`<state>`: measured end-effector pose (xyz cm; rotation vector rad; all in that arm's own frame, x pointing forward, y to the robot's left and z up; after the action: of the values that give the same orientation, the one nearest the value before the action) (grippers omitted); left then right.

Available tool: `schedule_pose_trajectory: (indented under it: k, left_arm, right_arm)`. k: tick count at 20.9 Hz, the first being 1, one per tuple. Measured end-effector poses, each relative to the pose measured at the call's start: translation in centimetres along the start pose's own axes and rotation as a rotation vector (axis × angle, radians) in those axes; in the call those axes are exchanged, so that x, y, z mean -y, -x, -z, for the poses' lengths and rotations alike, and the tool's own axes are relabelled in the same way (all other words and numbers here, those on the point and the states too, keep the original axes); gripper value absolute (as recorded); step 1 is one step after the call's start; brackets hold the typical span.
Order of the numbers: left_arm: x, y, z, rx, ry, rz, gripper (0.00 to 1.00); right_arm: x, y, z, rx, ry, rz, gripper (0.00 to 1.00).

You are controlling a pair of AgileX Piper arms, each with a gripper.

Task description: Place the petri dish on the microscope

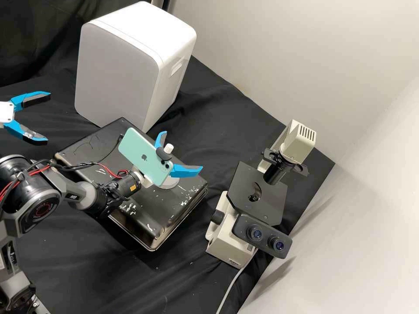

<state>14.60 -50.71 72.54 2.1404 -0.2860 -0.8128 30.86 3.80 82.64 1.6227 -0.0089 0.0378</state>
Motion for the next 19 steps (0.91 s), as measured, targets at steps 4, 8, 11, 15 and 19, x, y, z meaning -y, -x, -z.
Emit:
schedule_pose_trajectory:
  k: [4, 8, 11, 15, 19]
  left_arm:
    - [0.11, 0.0, -0.8, 0.072, -0.005, 0.011, 1.00]
    - [0.20, 0.1, -1.3, 0.126, 0.000, 0.021, 1.00]
    - [0.26, 0.1, -1.5, 0.157, 0.008, 0.029, 1.00]
    - [0.34, 0.1, -1.6, 0.178, 0.036, 0.038, 1.00]
    - [0.65, 0.1, -1.7, 0.204, 0.087, 0.067, 1.00]
  right_arm:
    - [0.0, 0.0, 0.0, 0.000, 0.000, 0.000, 1.00]
    - [0.0, 0.0, 0.0, 0.000, -0.005, 0.000, 1.00]
    - [0.4, 0.8, -0.4, -0.012, -0.013, 0.007, 1.00]
    - [1.5, 2.5, -1.6, 0.006, -0.006, 0.051, 1.00]
    - [2.2, 3.7, -2.2, 0.019, -0.004, 0.076, 1.00]
